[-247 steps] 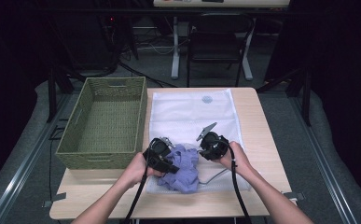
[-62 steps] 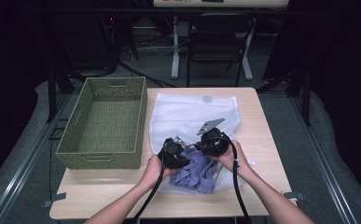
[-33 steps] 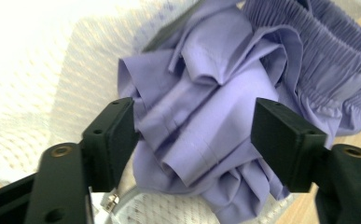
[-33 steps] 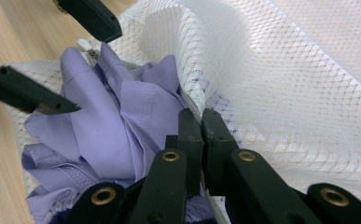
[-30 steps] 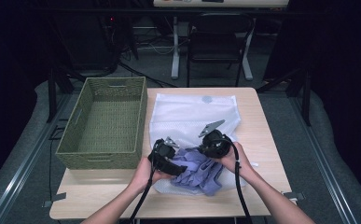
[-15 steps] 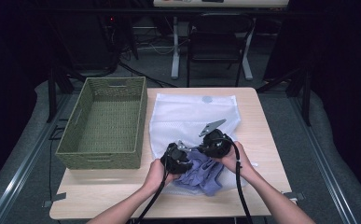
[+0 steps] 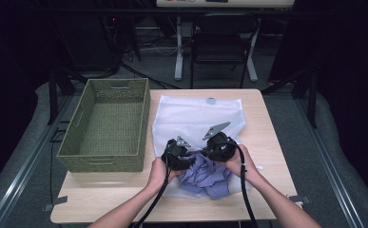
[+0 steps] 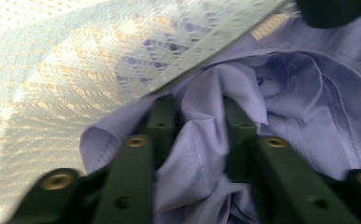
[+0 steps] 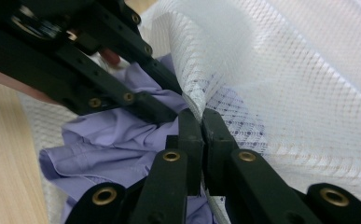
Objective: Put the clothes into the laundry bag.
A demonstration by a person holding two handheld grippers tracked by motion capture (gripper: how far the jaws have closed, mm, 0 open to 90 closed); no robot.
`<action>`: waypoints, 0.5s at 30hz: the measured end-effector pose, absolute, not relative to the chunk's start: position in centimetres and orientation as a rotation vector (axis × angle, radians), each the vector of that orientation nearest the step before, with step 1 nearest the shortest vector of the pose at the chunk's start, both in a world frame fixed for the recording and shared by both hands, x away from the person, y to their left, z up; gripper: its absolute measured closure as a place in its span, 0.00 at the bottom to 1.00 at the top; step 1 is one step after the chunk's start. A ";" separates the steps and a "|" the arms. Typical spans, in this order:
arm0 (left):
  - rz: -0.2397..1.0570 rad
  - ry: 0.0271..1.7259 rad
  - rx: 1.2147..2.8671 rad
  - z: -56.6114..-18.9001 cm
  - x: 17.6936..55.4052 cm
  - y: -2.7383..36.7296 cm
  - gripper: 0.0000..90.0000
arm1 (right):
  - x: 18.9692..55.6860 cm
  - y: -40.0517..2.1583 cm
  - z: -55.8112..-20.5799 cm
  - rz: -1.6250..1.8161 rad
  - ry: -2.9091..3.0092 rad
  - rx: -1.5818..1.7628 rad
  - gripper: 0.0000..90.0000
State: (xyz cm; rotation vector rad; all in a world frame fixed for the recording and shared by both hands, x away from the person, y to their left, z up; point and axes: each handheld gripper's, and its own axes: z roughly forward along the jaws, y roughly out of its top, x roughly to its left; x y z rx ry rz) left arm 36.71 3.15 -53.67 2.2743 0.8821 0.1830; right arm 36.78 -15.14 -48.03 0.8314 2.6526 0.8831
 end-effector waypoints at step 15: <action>0.270 0.901 2.307 -51.6 32.8 5.6 0.29 | 36.9 -16.0 -48.0 0.881 2.639 0.850 0.98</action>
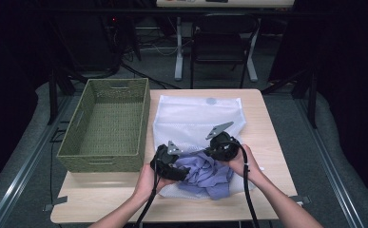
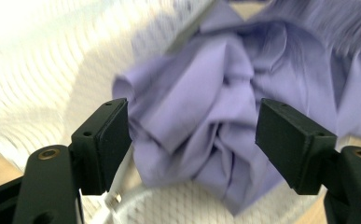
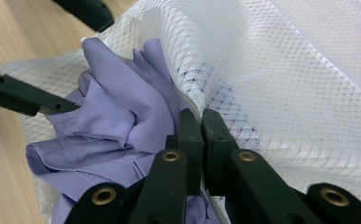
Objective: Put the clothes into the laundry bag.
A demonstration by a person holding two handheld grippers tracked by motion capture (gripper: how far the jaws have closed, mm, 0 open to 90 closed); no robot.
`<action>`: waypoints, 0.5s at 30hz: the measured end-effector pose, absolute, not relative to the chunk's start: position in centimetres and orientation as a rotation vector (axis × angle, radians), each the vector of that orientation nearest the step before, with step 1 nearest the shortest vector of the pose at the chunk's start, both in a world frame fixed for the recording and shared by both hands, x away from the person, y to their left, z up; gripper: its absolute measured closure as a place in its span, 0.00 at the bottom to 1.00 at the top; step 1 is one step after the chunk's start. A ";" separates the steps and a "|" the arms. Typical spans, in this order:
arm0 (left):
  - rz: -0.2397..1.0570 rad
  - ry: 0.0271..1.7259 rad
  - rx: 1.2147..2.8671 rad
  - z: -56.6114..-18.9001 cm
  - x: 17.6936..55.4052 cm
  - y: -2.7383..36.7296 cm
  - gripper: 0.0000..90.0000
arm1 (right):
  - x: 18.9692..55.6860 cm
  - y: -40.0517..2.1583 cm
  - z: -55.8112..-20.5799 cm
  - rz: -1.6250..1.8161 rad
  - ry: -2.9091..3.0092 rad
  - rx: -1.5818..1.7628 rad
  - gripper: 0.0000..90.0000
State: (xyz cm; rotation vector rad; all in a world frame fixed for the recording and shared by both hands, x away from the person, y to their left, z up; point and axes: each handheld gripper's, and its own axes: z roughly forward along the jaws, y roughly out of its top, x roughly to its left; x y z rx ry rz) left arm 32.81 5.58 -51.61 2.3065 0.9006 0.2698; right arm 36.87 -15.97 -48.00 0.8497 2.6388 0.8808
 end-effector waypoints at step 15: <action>0.200 0.835 2.273 -54.0 34.1 2.2 0.90 | 36.8 -15.4 -47.6 0.901 2.641 0.828 0.98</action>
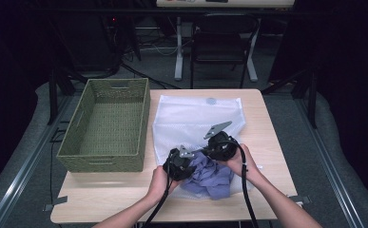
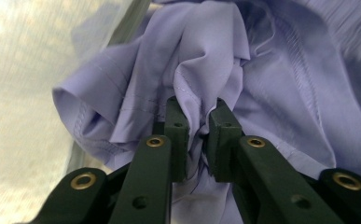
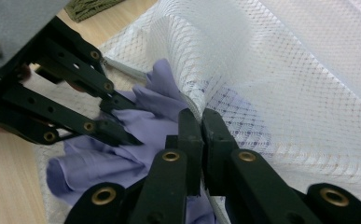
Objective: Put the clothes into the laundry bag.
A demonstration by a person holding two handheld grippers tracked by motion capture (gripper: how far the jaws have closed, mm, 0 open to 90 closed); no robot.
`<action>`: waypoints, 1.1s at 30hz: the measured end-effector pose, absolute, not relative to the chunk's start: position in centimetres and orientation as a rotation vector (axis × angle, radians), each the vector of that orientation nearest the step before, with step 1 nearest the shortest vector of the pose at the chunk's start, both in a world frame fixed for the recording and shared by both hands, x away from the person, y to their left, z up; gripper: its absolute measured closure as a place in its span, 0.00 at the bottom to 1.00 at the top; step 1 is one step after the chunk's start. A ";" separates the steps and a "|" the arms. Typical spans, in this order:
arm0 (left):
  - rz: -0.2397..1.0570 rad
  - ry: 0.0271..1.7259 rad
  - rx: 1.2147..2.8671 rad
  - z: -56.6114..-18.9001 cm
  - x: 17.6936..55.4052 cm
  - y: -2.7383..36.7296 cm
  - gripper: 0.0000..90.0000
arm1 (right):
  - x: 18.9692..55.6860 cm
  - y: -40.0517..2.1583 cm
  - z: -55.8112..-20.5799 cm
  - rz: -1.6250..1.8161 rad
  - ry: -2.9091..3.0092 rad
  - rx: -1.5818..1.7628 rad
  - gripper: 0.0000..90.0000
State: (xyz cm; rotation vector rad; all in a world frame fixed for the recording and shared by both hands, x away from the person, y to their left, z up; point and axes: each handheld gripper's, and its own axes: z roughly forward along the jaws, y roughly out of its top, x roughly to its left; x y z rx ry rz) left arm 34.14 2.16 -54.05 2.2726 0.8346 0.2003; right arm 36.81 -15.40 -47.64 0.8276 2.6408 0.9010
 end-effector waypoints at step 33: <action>0.251 0.830 2.278 -52.6 33.0 3.0 0.37 | 37.0 -16.0 -48.0 0.881 2.651 0.852 0.98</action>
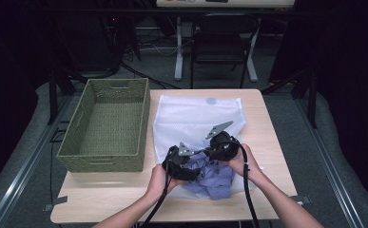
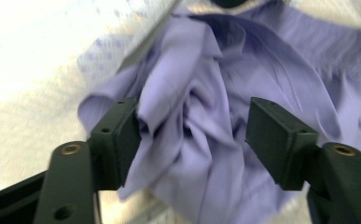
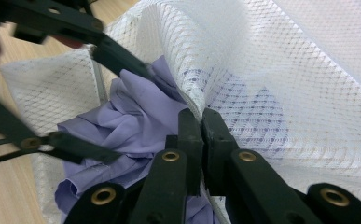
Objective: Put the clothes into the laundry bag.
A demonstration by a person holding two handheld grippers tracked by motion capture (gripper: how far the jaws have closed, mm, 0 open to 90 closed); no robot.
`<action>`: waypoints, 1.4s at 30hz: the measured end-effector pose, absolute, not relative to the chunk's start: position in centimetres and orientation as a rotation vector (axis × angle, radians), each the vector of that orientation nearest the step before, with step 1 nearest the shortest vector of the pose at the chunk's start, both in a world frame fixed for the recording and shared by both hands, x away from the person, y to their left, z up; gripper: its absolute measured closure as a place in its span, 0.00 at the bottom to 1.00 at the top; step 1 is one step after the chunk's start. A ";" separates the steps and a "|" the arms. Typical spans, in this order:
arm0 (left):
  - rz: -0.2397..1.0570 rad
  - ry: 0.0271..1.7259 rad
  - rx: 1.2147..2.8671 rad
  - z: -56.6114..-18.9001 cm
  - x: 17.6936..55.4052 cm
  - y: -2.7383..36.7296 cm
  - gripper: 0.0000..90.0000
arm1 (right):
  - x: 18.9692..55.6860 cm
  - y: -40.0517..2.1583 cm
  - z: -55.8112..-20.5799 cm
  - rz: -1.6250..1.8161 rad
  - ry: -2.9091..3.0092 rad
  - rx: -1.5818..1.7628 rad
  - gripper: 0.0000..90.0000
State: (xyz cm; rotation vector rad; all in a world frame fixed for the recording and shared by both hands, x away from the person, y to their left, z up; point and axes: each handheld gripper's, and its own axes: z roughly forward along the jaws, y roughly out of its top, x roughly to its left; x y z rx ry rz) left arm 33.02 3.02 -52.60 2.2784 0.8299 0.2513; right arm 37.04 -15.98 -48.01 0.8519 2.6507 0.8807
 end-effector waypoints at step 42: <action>0.182 0.915 2.219 -54.0 35.6 2.5 0.60 | 36.9 -16.4 -47.7 0.901 2.663 0.857 0.98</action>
